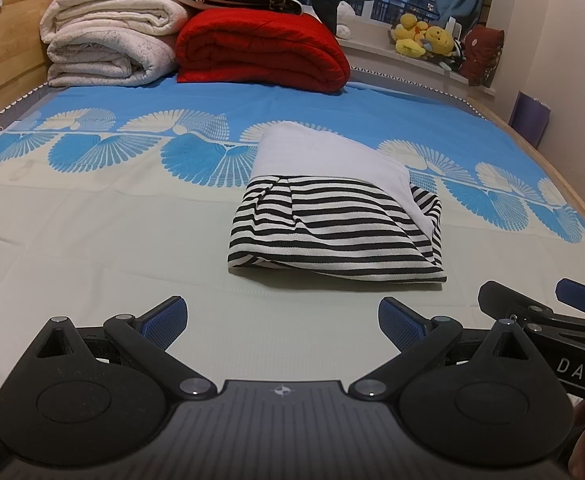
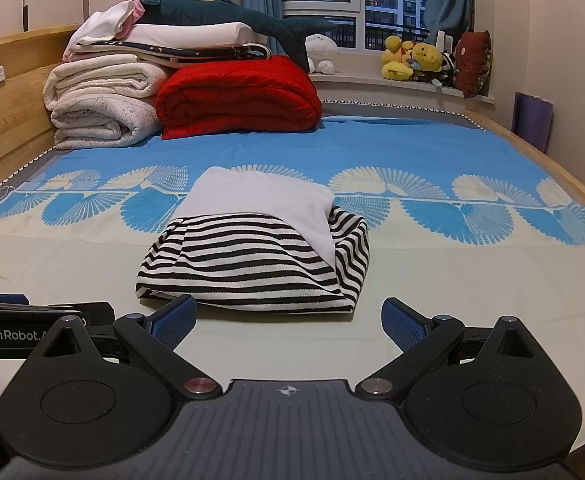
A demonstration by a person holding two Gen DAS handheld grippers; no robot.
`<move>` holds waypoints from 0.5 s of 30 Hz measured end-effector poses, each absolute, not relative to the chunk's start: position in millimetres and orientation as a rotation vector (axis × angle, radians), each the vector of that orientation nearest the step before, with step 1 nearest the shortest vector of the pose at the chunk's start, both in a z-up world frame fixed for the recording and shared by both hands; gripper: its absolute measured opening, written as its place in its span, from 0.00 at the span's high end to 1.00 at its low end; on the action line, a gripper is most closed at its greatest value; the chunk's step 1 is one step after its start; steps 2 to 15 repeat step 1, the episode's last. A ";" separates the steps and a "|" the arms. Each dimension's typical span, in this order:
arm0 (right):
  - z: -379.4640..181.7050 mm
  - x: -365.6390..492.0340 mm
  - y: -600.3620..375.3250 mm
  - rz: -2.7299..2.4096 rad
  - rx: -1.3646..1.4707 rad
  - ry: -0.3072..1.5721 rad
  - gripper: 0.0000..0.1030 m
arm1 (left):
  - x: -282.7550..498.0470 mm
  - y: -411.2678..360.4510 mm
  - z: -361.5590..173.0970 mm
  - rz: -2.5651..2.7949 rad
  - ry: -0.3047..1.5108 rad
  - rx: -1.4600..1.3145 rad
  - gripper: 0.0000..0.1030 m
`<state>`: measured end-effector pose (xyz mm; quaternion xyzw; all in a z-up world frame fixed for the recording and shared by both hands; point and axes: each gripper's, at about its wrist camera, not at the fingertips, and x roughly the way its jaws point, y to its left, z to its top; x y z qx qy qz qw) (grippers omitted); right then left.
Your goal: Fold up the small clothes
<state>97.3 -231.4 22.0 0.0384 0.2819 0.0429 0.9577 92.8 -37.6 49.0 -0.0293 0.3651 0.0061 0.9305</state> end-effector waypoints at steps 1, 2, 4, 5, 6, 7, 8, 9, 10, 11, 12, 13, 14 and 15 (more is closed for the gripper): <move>21.4 97.4 -230.3 0.085 0.079 0.572 0.04 | 92.7 -37.6 49.1 0.012 0.748 -0.060 0.01; 21.4 97.4 -230.3 0.085 0.079 0.572 0.04 | 92.7 -37.6 49.1 0.012 0.748 -0.060 0.01; 21.4 97.4 -230.3 0.085 0.079 0.572 0.04 | 92.7 -37.6 49.1 0.012 0.748 -0.060 0.01; 21.4 97.4 -230.3 0.085 0.079 0.572 0.04 | 92.7 -37.6 49.1 0.012 0.748 -0.060 0.01; 21.4 97.4 -230.3 0.085 0.079 0.572 0.04 | 92.7 -37.6 49.1 0.012 0.748 -0.060 0.01; 21.4 97.4 -230.3 0.085 0.079 0.572 0.04 | 92.7 -37.6 49.1 0.012 0.748 -0.060 0.01; 21.4 97.4 -230.3 0.085 0.079 0.572 0.04 | 92.7 -37.6 49.1 0.012 0.748 -0.060 0.01; 21.4 97.4 -230.3 0.085 0.079 0.572 0.04 | 92.7 -37.6 49.1 0.012 0.748 -0.060 0.01; 21.4 97.4 -230.3 0.085 0.079 0.572 0.04 | 92.7 -37.6 49.1 0.012 0.748 -0.060 0.01; 21.4 97.4 -230.3 0.085 0.079 0.572 0.04 | 92.7 -37.6 49.1 0.012 0.748 -0.060 0.01; 21.4 97.4 -230.3 0.085 0.079 0.572 0.04 | 92.7 -37.6 49.1 0.012 0.748 -0.060 0.01; 21.4 97.4 -230.3 0.085 0.079 0.572 0.04 | 92.7 -37.6 49.1 0.012 0.748 -0.060 0.01; 21.4 97.4 -230.3 0.085 0.079 0.572 0.04 | 92.7 -37.6 49.1 0.012 0.748 -0.060 0.01; 21.4 97.4 -230.3 0.085 0.079 0.572 0.04 | 92.7 -37.6 49.1 0.012 0.748 -0.060 0.01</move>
